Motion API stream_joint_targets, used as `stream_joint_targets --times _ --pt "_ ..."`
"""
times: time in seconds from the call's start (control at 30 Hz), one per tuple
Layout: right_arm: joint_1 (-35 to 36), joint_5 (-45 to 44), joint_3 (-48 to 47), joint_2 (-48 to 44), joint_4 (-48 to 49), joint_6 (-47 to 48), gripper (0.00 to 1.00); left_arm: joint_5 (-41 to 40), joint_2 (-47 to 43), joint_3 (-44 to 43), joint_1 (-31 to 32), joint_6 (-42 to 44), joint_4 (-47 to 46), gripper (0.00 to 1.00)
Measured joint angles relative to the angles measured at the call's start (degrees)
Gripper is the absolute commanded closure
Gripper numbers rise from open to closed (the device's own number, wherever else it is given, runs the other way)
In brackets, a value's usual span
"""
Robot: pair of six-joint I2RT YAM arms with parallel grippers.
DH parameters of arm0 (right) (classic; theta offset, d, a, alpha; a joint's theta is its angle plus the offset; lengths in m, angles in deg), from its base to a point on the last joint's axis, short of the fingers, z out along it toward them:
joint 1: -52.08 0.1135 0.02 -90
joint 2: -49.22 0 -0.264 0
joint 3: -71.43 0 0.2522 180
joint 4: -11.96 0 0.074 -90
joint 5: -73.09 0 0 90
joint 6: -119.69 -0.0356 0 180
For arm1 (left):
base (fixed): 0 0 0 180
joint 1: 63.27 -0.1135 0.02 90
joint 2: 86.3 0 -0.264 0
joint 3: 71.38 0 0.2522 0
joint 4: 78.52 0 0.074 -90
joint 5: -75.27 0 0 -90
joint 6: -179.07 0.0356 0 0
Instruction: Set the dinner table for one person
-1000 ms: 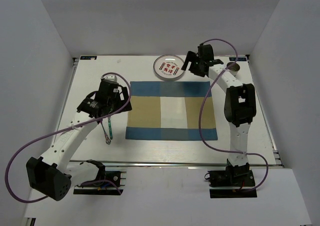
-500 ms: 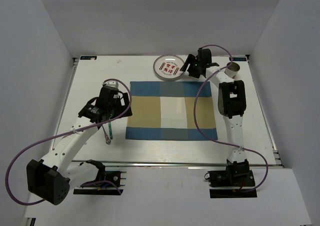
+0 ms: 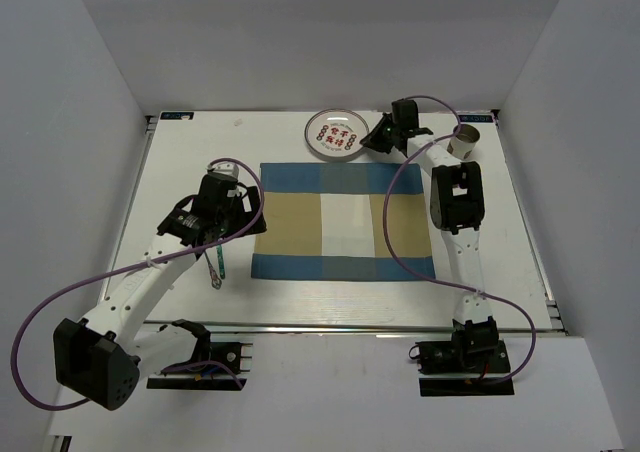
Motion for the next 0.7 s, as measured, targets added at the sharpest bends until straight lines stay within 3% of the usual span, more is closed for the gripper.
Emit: stream_joint_targets --times 0.33,0.7 --pt "-0.02 1.81 1.31 -1.66 2.36 -5.97 1.00 -0.15 -0.90 0.22 0.00 -0.09 0.04 0.02" --pt "-0.13 7.26 12.52 -23.61 3.21 -2.32 1.00 0.74 -2.40 0.22 0.00 -0.04 -0.09 0.02"
